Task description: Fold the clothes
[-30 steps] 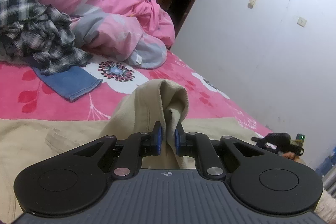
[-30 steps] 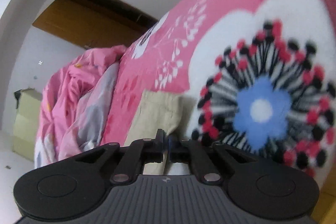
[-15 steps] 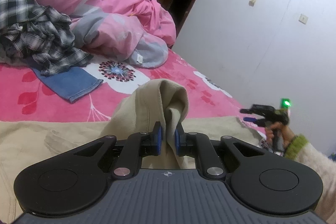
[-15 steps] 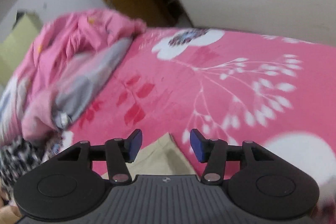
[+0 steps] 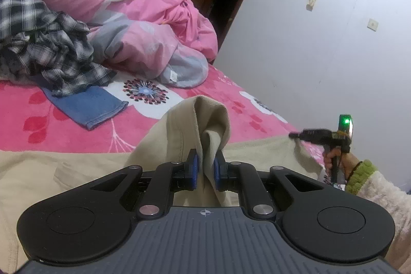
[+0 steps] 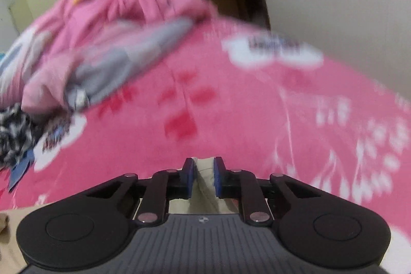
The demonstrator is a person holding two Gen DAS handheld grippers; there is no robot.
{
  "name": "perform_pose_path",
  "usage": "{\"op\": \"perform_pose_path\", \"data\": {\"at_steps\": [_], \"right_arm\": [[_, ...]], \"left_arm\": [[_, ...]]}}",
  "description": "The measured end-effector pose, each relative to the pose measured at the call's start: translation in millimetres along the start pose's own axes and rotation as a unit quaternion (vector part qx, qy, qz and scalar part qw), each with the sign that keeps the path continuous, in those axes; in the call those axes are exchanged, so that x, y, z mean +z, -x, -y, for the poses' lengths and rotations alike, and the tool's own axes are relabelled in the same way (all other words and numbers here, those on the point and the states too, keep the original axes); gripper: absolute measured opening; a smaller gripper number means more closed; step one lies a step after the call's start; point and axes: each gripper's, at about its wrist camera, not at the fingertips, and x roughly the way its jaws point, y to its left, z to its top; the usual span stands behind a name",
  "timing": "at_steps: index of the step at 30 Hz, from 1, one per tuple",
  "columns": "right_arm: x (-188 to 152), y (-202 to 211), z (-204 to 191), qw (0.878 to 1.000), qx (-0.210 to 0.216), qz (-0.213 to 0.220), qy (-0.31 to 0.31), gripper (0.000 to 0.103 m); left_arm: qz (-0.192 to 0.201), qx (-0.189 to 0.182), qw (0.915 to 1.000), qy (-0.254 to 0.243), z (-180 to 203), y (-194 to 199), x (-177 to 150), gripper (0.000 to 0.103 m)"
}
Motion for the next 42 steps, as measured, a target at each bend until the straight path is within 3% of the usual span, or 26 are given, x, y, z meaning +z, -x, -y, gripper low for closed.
{"op": "perform_pose_path", "data": {"at_steps": [2,5,7,10,12,15,17,20,21,25,26,27,28,30,32,34,35,36,39,40,42], "right_arm": [[1.8,-2.2,-3.4,0.999,-0.023,0.033,0.001,0.005],[-6.2,-25.7,10.8,0.997,-0.076,0.007,-0.032,0.006],[-13.2,-15.7,5.0,0.994,-0.097,0.035,-0.029,0.006],[-23.4,34.3,-55.9,0.994,-0.003,0.094,0.048,0.006],[-39.3,59.5,-118.5,0.981,0.087,0.08,0.154,0.006],[-77.7,66.6,-204.8,0.94,0.196,0.01,0.278,0.006],[-101.8,65.0,-252.4,0.907,0.252,-0.033,0.337,0.005],[-115.3,29.5,-277.3,0.894,0.251,-0.096,0.358,0.005],[-111.2,14.2,-272.5,0.9,0.229,-0.112,0.353,0.004],[-65.9,-27.1,-221.1,0.954,0.131,-0.088,0.255,0.0],[-56.5,-28.8,-212.3,0.963,0.086,-0.073,0.243,0.0],[-50.6,-24.8,-206.0,0.967,0.056,-0.062,0.241,0.0],[-49.5,-13.3,-204.1,0.969,0.067,-0.054,0.233,0.0],[-58.4,17.1,-212.7,0.963,0.163,-0.051,0.21,0.0],[-86.3,46.1,-231.9,0.935,0.239,-0.059,0.256,0.0],[-117.7,63.9,-239.7,0.906,0.262,-0.079,0.322,0.0],[-130.3,64.6,-231.8,0.901,0.248,-0.093,0.343,0.0],[-132.6,59.7,-214.0,0.91,0.224,-0.099,0.335,0.0],[-98.1,42.6,-115.5,0.966,0.157,-0.079,0.189,0.0],[-86.3,36.0,-76.7,0.984,0.098,-0.054,0.142,0.0],[-72.4,34.9,-5.9,0.998,0.012,-0.015,0.052,0.0]], "left_arm": [[0.001,0.0,1.0,0.003,-0.2,-0.2,-0.5,0.011],[0.002,0.0,1.0,0.004,0.4,-0.6,-1.9,0.011],[0.005,0.001,1.0,0.003,0.7,0.2,-2.3,0.011],[0.011,0.004,0.9999,0.002,0.0,1.4,-1.4,0.011],[0.015,0.005,0.9999,0.006,-0.9,1.6,-0.1,0.011],[0.023,0.007,0.9997,0.011,-1.1,3.7,0.9,0.011],[0.027,0.007,0.9995,0.012,-0.6,6.5,1.1,0.011],[0.032,0.004,0.9994,0.013,-2.0,11.6,1.0,0.011],[0.034,0.002,0.9993,0.015,-3.0,12.5,1.1,0.011],[0.038,-0.008,0.9989,0.028,-9.5,13.5,0.1,0.011],[0.038,-0.01,0.9987,0.031,-11.0,13.3,0.0,0.011],[0.039,-0.012,0.9986,0.034,-12.4,13.0,0.0,0.011],[0.04,-0.013,0.9985,0.034,-13.0,13.3,-0.1,0.011],[0.043,-0.016,0.9983,0.035,-14.8,13.3,-1.1,0.011],[0.043,-0.02,0.9981,0.039,-16.8,11.8,-1.9,0.011],[0.04,-0.025,0.9979,0.045,-18.8,9.4,-2.7,0.011],[0.038,-0.026,0.9979,0.045,-18.5,8.2,-3.0,0.011],[0.036,-0.027,0.998,0.044,-18.0,7.0,-3.4,0.011],[0.033,-0.028,0.9984,0.035,-14.5,6.2,-3.3,0.011],[0.033,-0.028,0.9986,0.031,-13.5,6.3,-3.3,0.011],[0.032,-0.029,0.9985,0.034,-14.3,5.7,-3.7,0.011]]}}
